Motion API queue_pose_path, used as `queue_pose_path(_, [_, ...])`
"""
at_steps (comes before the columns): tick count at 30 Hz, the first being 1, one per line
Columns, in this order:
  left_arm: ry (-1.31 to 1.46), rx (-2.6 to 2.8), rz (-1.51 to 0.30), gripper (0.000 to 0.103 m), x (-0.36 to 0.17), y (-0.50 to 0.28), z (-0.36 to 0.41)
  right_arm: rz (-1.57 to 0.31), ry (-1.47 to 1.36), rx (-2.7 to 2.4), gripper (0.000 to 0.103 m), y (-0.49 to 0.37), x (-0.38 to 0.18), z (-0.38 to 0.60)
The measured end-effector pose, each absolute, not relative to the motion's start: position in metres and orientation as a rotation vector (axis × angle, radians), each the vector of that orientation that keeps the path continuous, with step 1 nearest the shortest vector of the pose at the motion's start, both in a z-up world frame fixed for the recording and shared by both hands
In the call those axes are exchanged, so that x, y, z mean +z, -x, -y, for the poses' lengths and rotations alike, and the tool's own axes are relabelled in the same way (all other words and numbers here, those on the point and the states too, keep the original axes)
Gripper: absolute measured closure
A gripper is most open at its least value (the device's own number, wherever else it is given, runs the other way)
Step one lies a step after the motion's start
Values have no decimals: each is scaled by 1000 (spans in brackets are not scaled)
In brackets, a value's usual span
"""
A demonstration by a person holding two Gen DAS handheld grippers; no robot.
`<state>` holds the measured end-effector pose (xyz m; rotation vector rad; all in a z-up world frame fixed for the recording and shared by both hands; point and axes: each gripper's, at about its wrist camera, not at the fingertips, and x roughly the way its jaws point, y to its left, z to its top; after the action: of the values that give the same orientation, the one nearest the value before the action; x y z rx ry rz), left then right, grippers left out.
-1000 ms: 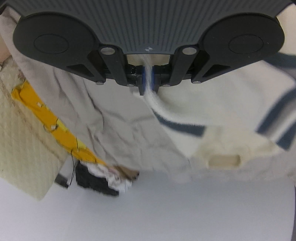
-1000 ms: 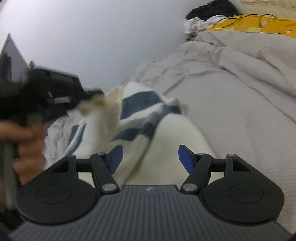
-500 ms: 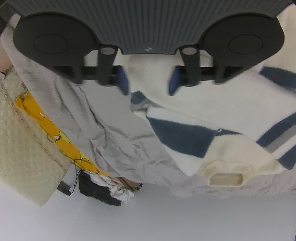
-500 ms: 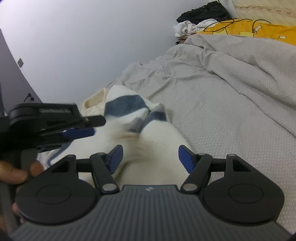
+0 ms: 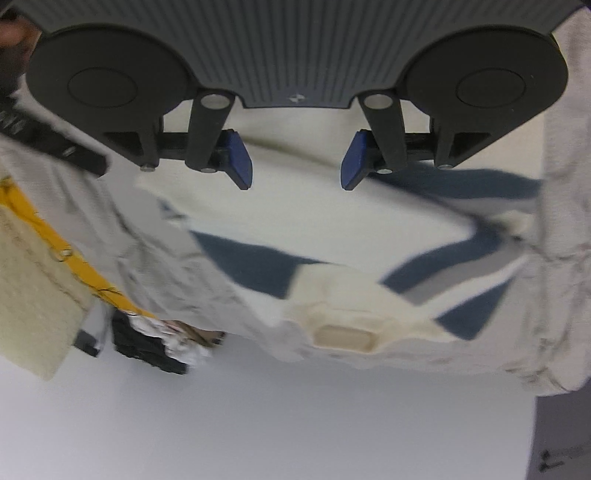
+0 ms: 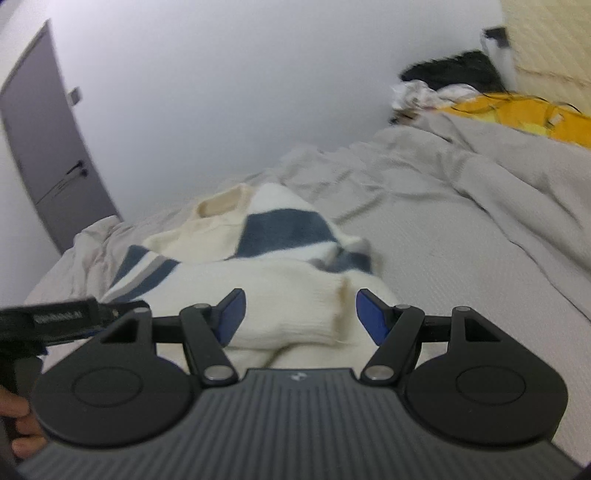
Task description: Fold large clothes
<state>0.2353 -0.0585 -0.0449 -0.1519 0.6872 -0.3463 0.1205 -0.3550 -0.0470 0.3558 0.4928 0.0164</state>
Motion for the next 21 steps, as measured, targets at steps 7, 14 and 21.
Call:
queue_pose_path(7, [139,-271,-667,44,-78,-243,22,-525,-251,103,35,-146,-56,328])
queue_pose_path(14, [146,-263,-702,44,-95,-261,15,-599,-175,127,36,-178,-71,310])
queue_pose_path(21, [172,-248,-769,45,-113,-274,12,-696,-191,91,39,-221,-97,312])
